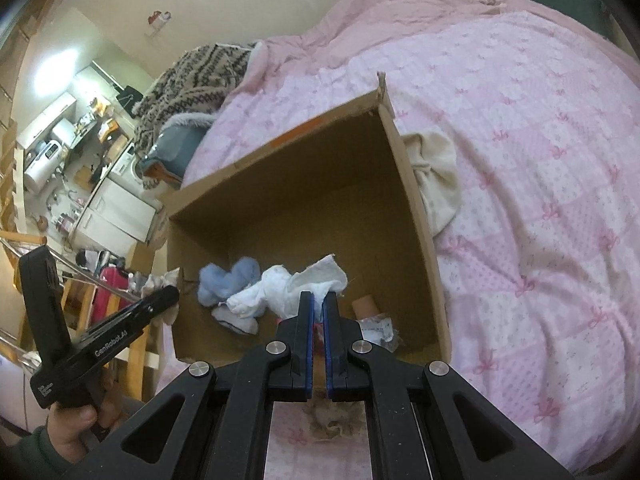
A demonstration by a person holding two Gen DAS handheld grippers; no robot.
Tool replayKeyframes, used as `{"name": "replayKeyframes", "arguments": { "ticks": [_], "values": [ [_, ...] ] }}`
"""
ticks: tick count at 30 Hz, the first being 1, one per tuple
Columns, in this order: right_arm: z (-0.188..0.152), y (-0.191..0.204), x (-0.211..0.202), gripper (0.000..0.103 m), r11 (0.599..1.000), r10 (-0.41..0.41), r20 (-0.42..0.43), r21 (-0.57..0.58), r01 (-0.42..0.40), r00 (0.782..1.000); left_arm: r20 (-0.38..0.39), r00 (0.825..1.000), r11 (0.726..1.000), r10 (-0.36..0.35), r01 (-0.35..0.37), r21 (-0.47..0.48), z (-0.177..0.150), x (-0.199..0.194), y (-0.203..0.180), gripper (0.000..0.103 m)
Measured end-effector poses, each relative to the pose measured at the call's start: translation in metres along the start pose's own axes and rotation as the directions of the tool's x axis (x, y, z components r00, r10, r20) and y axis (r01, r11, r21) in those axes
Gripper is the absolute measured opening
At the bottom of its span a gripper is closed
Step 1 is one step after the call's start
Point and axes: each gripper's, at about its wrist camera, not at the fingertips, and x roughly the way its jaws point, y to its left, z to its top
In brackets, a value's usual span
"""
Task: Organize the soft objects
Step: 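Lower the cloth and sock into the box and open both grippers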
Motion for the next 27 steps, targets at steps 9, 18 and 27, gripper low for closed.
{"name": "replayKeyframes", "arguments": {
  "ticks": [9,18,27],
  "values": [
    [-0.008,-0.003,0.017,0.006,0.999,-0.048,-0.056,-0.003,0.048,0.997,-0.038,0.999,1.0,-0.021,0.021,-0.004,-0.013,0.018,0.004,0.013],
    [-0.012,-0.001,0.029,0.006,0.997,-0.076,-0.103,-0.024,0.074,0.992,-0.022,1.0,1.0,-0.003,0.003,0.012,-0.016,0.017,0.0,0.013],
    [-0.021,0.007,0.044,0.006,0.993,-0.104,-0.166,-0.071,0.093,0.981,-0.036,0.999,1.0,-0.009,0.01,0.027,-0.021,0.022,-0.004,0.014]
  ]
}}
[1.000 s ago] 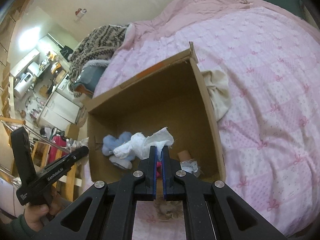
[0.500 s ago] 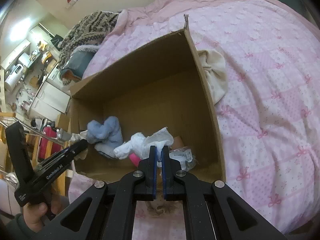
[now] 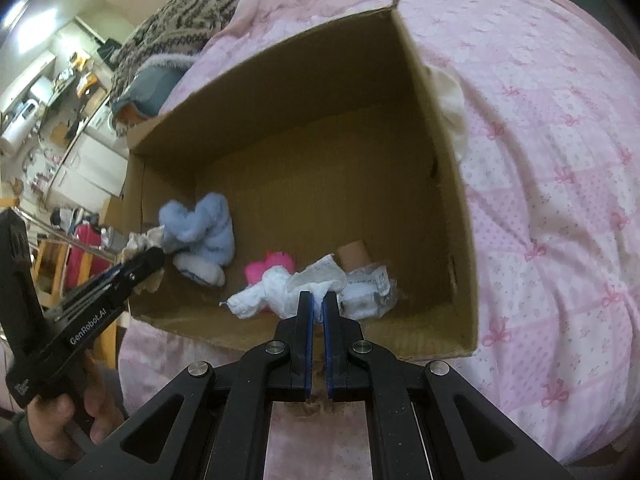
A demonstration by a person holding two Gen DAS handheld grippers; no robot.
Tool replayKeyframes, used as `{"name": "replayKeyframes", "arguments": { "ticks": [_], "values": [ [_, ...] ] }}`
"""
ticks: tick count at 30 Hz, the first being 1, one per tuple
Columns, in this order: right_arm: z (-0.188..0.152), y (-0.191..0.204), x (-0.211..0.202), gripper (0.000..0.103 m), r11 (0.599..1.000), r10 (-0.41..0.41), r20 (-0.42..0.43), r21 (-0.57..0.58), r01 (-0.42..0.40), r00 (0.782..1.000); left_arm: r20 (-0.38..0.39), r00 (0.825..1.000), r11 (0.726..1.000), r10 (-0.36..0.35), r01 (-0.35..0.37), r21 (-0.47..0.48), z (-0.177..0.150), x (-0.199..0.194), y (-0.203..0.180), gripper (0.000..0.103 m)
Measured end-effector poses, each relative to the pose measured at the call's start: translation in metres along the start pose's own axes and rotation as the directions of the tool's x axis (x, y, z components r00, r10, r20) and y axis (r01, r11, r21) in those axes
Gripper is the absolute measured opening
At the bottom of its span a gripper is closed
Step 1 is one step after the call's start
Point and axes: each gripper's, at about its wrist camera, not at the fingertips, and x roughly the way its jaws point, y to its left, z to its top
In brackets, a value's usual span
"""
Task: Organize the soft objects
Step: 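Lower the cloth and sock into the box and open both grippers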
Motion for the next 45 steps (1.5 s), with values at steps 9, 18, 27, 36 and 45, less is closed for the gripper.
{"name": "replayKeyframes", "arguments": {
  "ticks": [9,18,27,36,45],
  "values": [
    [-0.002,0.007,0.004,0.006,0.999,-0.017,-0.014,-0.034,0.017,1.0,-0.021,1.0,1.0,-0.001,0.002,0.009,-0.003,0.004,-0.002,0.017],
    [-0.002,0.007,0.005,0.006,1.0,-0.012,-0.013,-0.028,0.012,1.0,-0.023,1.0,1.0,-0.002,0.003,0.03,-0.004,0.004,-0.007,0.02],
    [0.0,0.0,0.003,0.013,1.0,0.013,-0.01,0.012,-0.013,1.0,-0.019,1.0,0.999,-0.019,0.02,0.035,-0.002,0.0,-0.011,0.061],
    [0.006,-0.005,-0.019,0.08,0.997,0.053,0.1,0.058,-0.059,0.994,0.03,1.0,0.999,0.006,-0.007,0.035,0.003,-0.011,-0.011,0.065],
    [0.007,-0.009,-0.02,0.08,0.995,0.038,0.097,0.086,-0.046,0.995,0.064,0.997,0.998,0.031,-0.034,0.054,0.002,-0.018,-0.011,0.065]
  ]
}}
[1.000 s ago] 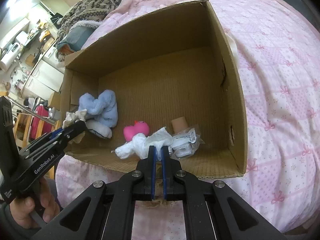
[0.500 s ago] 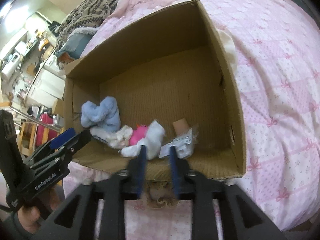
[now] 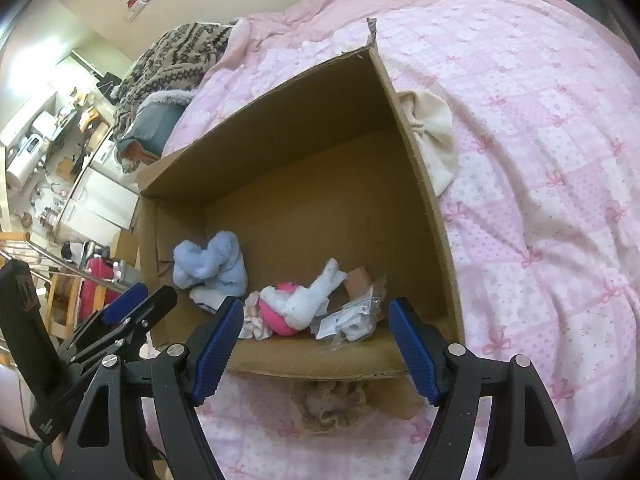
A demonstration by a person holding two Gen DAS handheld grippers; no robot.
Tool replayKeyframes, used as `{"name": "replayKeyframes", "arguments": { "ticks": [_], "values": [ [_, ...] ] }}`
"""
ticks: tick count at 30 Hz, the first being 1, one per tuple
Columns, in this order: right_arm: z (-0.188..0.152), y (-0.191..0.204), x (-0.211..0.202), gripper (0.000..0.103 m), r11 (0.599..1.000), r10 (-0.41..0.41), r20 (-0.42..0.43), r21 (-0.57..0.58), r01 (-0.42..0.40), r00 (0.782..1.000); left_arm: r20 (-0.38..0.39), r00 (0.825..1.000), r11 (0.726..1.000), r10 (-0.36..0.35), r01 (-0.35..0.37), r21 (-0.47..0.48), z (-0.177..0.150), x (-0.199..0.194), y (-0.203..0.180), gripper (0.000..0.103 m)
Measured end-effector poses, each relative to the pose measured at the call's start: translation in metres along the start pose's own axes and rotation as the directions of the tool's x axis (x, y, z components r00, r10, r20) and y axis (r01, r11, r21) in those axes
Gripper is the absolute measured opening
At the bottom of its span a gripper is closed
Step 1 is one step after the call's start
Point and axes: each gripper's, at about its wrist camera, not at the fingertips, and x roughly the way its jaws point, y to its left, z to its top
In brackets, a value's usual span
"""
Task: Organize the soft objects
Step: 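Lower the cloth and sock into the box and open both grippers, then grasp the lace scrunchie with the left gripper while the right grasps the tan tube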
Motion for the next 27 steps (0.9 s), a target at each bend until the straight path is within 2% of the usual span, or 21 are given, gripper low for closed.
{"name": "replayKeyframes", "arguments": {
  "ticks": [3,9,20,27],
  "values": [
    [-0.001,-0.003,-0.002,0.08,1.0,-0.005,0.002,0.007,0.005,1.0,0.018,0.999,0.999,0.033,-0.033,0.016,-0.002,-0.005,-0.002,0.065],
    [-0.002,-0.005,-0.004,0.08,1.0,-0.012,0.005,0.014,0.012,1.0,0.017,0.999,0.999,0.034,-0.034,0.001,-0.002,-0.014,0.002,0.065],
    [-0.012,-0.002,-0.022,0.08,1.0,-0.011,0.025,-0.004,0.012,1.0,0.061,0.998,0.999,0.024,-0.023,-0.03,-0.009,-0.04,0.014,0.065],
    [-0.024,-0.004,-0.03,0.08,1.0,-0.018,0.017,0.005,0.018,1.0,0.032,0.999,0.999,0.011,-0.01,-0.045,-0.025,-0.049,0.013,0.065]
  ]
}}
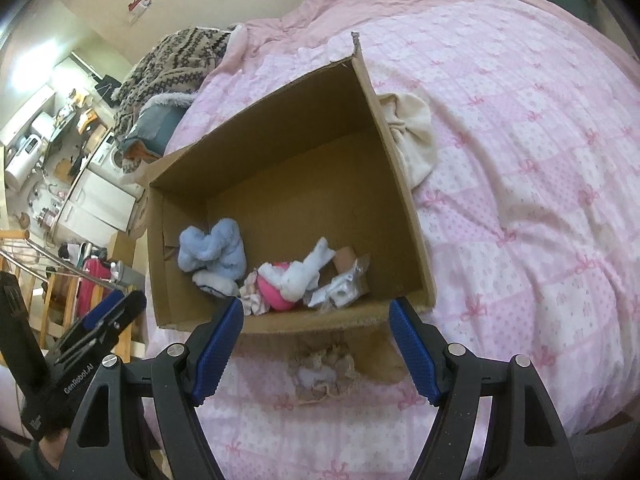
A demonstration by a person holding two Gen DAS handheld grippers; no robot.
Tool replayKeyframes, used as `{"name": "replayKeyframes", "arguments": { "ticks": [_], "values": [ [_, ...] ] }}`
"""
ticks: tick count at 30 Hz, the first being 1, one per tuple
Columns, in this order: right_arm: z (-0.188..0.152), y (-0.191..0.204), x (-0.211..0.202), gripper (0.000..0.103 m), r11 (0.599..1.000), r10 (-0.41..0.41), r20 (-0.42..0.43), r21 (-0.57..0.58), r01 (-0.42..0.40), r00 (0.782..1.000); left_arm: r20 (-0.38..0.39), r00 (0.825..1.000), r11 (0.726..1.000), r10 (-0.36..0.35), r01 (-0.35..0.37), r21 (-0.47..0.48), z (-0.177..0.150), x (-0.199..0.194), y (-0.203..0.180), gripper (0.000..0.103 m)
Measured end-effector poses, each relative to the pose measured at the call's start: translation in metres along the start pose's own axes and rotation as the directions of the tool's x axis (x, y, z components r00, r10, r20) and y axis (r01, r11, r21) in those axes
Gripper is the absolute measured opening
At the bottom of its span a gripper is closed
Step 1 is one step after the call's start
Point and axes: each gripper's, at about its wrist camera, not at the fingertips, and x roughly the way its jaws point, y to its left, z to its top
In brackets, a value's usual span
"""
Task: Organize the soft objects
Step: 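Grasp the lace scrunchie with the left gripper while the right grasps the tan tube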
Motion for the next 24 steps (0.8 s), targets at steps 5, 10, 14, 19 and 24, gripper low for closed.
{"name": "replayKeyframes", "arguments": {
  "ticks": [5,10,14,19,24],
  "values": [
    [-0.01,-0.003,-0.002,0.08,1.0,-0.009,-0.008,0.012,0.009,1.0,-0.005,1.0,1.0,-0.01,0.01,-0.002,-0.012,-0.008,-0.003,0.065],
    [-0.019,-0.009,-0.003,0.08,1.0,-0.029,-0.025,0.008,0.03,0.999,-0.017,1.0,1.0,-0.022,0.022,-0.005,-0.022,-0.011,-0.006,0.065],
    [-0.025,-0.017,-0.004,0.08,0.999,-0.049,-0.041,0.019,0.05,0.998,-0.026,1.0,1.0,-0.012,0.012,-0.014,-0.028,-0.011,-0.003,0.065],
    [-0.029,-0.028,-0.005,0.08,0.996,-0.064,-0.063,0.05,0.067,0.996,-0.062,0.998,0.999,-0.004,0.002,-0.034,-0.034,-0.005,0.005,0.065],
    [-0.032,-0.039,0.004,0.08,0.991,-0.069,-0.112,0.105,0.081,0.991,-0.084,0.996,0.998,0.008,-0.013,-0.059,-0.035,-0.001,0.012,0.065]
  ]
}}
